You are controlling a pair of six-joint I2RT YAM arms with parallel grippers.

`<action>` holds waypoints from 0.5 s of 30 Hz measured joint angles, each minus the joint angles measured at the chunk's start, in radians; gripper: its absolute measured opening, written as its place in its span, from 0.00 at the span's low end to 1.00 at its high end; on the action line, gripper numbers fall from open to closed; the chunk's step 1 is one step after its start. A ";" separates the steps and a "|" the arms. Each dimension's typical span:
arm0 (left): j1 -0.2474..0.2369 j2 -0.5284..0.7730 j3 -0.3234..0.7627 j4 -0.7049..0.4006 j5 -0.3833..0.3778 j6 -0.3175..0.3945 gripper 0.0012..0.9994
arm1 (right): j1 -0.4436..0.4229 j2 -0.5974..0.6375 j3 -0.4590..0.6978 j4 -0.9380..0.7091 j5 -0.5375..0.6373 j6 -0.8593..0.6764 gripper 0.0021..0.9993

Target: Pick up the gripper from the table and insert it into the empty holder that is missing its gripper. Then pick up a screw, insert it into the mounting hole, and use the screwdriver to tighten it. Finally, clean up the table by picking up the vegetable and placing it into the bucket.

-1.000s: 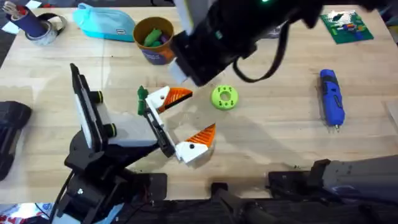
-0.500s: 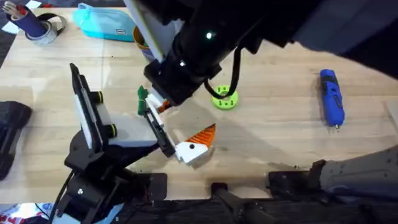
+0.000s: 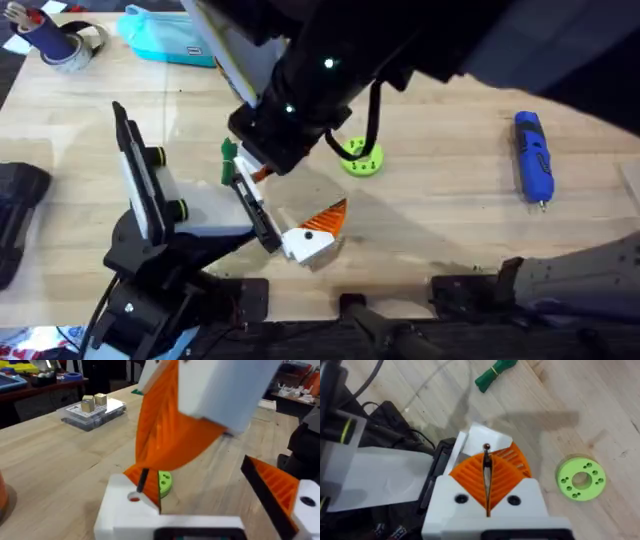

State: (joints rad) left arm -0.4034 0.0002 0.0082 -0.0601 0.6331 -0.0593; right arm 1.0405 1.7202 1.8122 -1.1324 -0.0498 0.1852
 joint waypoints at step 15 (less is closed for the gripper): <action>0.000 0.000 0.000 0.000 0.001 0.000 0.99 | 0.000 0.043 0.000 0.005 0.000 -0.003 0.00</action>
State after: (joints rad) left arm -0.4034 0.0002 0.0082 -0.0601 0.6342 -0.0593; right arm 1.0405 1.7630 1.8122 -1.1278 -0.0498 0.1818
